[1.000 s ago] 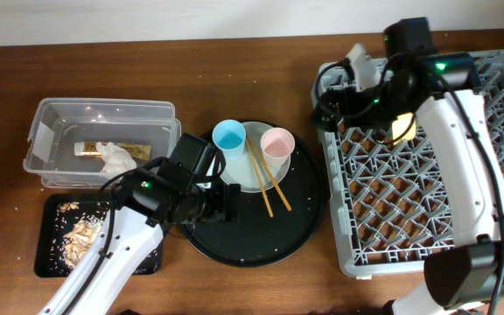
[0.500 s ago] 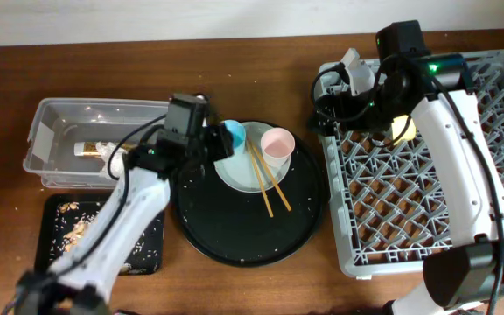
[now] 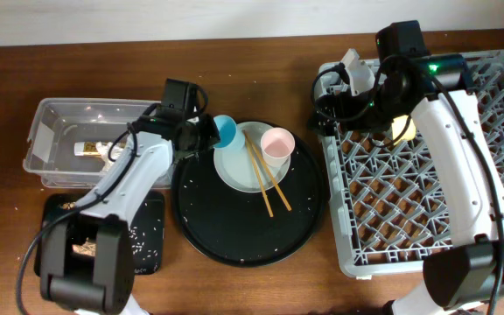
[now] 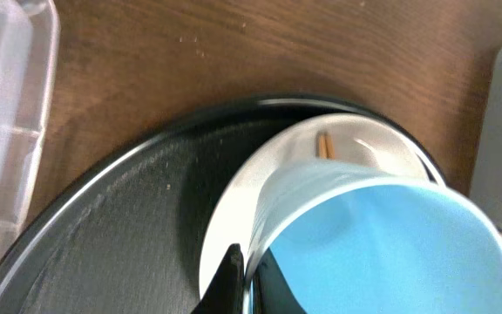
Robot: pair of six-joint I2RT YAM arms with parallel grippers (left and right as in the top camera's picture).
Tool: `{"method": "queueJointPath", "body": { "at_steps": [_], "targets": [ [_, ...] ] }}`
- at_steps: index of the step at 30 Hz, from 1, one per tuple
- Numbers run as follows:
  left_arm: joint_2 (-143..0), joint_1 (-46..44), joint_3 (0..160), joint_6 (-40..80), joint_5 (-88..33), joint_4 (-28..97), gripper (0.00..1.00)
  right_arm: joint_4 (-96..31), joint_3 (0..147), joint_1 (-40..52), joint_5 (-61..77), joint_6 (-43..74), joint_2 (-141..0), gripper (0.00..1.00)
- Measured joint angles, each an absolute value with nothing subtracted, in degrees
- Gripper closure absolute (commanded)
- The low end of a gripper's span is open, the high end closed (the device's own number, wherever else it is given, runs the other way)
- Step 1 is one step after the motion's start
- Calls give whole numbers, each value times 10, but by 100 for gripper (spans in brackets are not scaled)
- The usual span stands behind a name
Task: Sort waste into correct bins and load items into the dishwasher rack
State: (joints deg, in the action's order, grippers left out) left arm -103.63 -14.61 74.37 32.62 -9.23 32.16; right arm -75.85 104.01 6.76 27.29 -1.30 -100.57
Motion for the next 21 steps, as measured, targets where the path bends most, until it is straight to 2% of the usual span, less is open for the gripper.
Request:
{"method": "queueJointPath", "body": {
  "at_steps": [2,4,6,9,10,12,15,17,21],
  "targets": [
    [-984,-145,776,310,-118,385,99,-758,1040,68,273,-13,-1006,2],
    [-936,-124,789,267,-272,402,99,-759,1040,68,273,-13,-1006,2],
    [-911,-87,799,220,-521,401,99,-759,1040,68,273,-13,-1006,2],
    [-912,-85,799,201,-693,397,99,-768,1040,68,286,-5,-1006,1],
    [-912,-85,799,198,-713,396,100,-843,1041,67,305,1,-1006,2],
    [-912,-85,799,193,-730,397,100,-880,1040,64,397,-39,-1007,2],
    [-913,-85,799,188,-738,397,99,-970,1039,41,561,-216,-1007,2],
    [-913,-85,799,187,-738,397,99,-971,1039,33,611,-296,-1007,2],
    [-913,-112,799,183,-746,397,99,-967,1039,70,656,-359,-1007,1]
  ]
}}
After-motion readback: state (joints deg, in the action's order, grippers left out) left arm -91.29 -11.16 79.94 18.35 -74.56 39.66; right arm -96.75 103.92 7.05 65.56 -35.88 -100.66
